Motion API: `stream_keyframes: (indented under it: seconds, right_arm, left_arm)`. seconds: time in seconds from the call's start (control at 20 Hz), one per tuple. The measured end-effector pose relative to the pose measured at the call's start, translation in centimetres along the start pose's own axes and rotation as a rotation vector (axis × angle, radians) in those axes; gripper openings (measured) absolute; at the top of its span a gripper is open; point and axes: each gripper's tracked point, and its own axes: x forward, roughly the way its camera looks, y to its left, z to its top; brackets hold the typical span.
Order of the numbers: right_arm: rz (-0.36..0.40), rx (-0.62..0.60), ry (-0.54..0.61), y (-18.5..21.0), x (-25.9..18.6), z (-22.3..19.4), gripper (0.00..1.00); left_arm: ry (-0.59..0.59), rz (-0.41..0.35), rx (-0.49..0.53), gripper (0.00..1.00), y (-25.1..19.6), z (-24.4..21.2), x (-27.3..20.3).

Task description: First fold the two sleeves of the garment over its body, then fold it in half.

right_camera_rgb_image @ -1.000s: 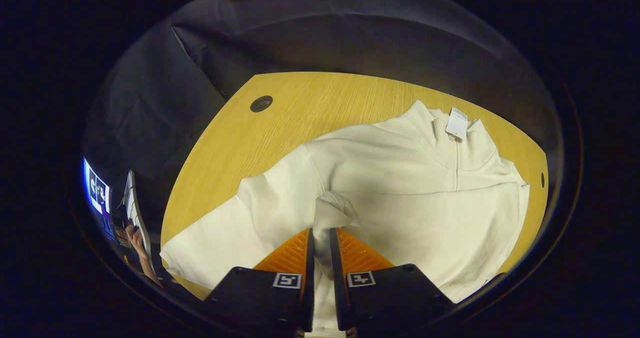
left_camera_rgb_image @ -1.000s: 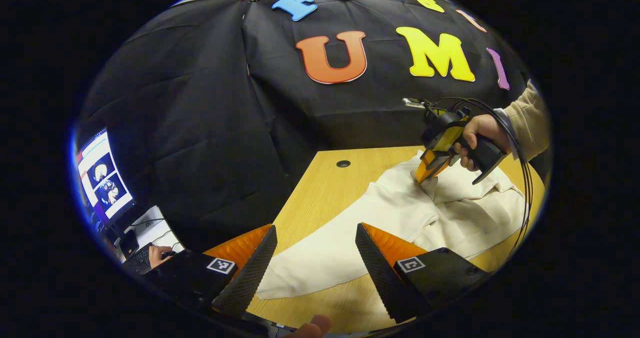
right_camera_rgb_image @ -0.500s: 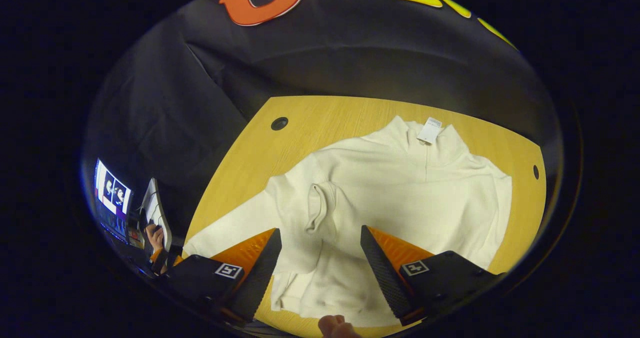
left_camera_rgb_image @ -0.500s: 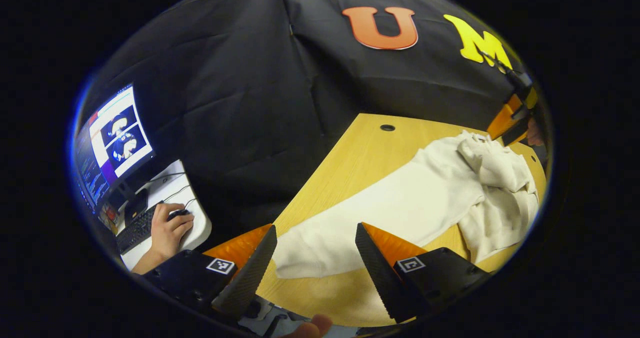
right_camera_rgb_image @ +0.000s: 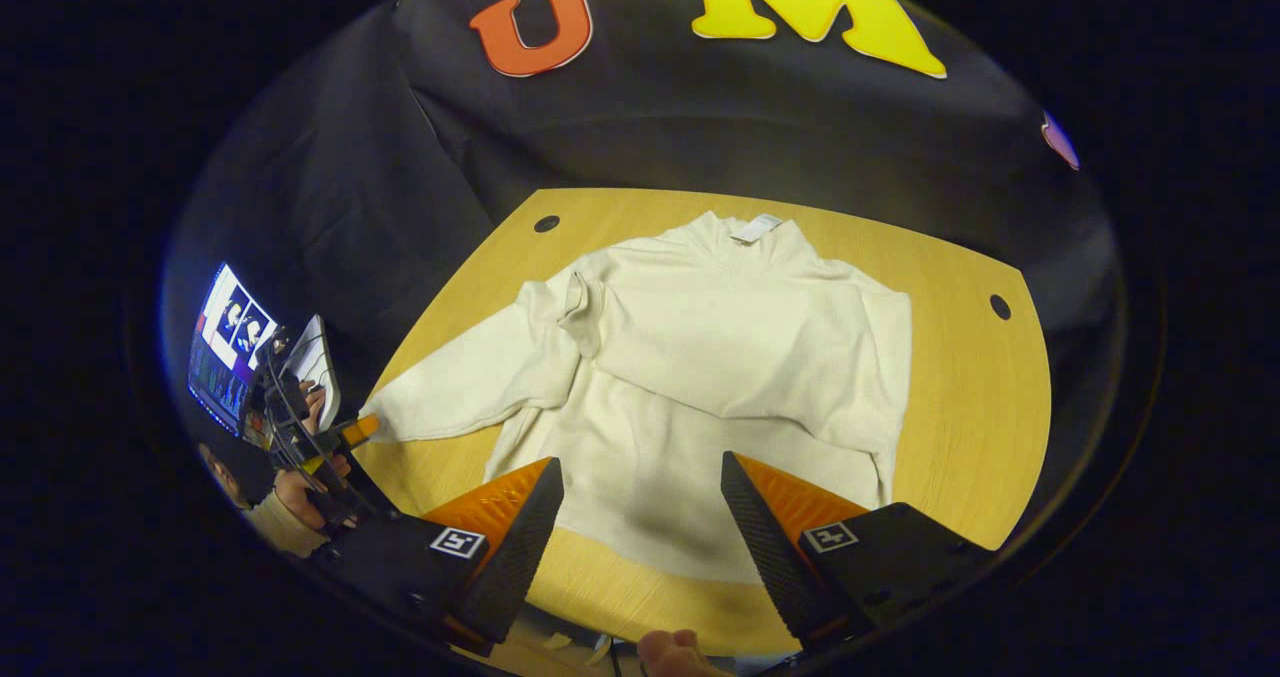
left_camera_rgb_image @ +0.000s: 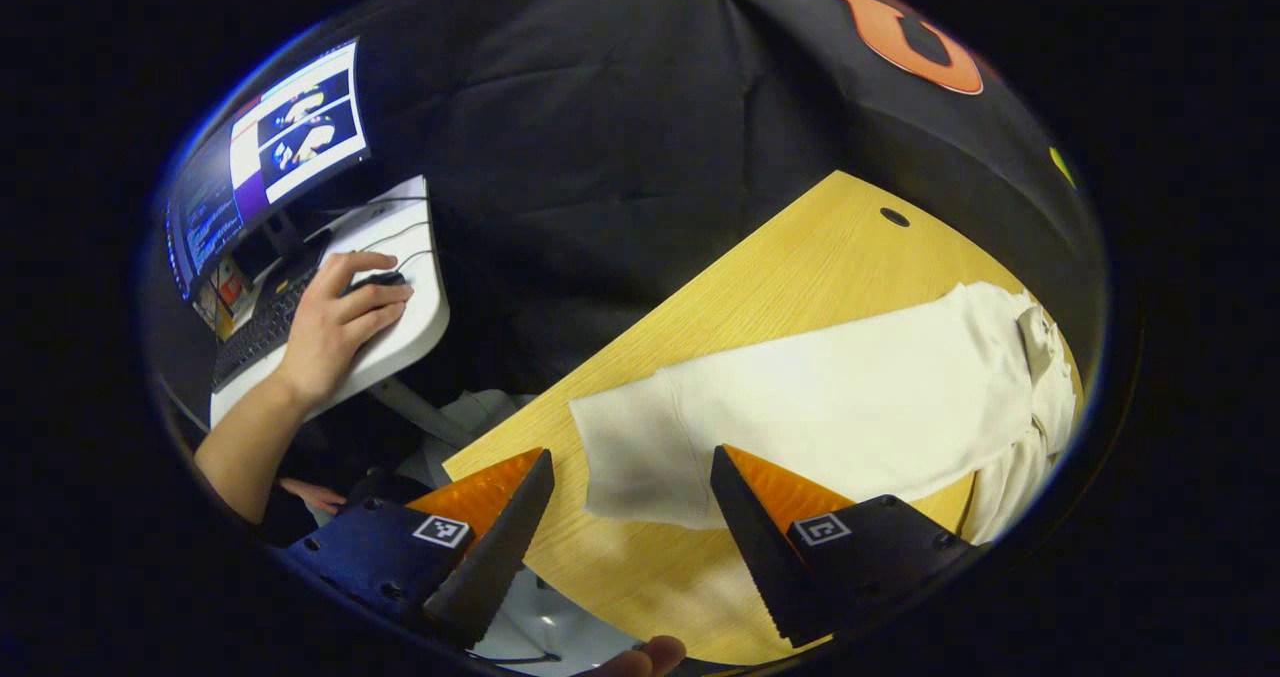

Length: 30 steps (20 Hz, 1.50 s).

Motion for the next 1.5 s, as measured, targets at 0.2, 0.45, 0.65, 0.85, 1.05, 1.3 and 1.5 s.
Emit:
stream_keyframes:
  seconds: [0.2, 0.45, 0.65, 0.85, 1.05, 1.3, 1.5]
  right_arm:
    - [-0.038, 0.075, 0.035, -1.4, -0.6, -2.8, 0.99]
    - [-0.021, 0.175, 0.042, -1.0, -0.7, -3.4, 0.98]
    - [-0.029, 0.186, 0.041, -1.8, -0.9, -4.3, 0.98]
    - [-0.031, 0.247, 0.054, -3.0, -0.6, -5.7, 0.98]
    - [-0.046, 0.260, 0.060, -4.5, -0.5, -6.9, 0.98]
    - [-0.067, 0.257, 0.067, -5.9, -0.7, -7.8, 0.98]
    - [-0.092, 0.224, 0.074, -7.1, -0.8, -8.9, 0.98]
  left_arm:
    - [0.029, -0.012, -0.022, 0.95, -0.3, 0.6, 1.5]
    - [0.079, -0.031, -0.029, 0.93, -0.4, 0.5, 1.9]
    - [0.156, -0.043, -0.026, 0.88, -0.2, 0.4, 1.9]
    - [0.233, -0.044, -0.065, 0.70, -0.4, 0.2, 2.0]
    - [0.283, -0.074, -0.105, 0.43, -1.2, 0.1, 1.9]
    - [0.308, -0.088, -0.117, 0.15, -1.6, 0.4, 1.9]
    - [0.305, -0.073, -0.051, 0.06, -1.8, 1.1, 1.4]
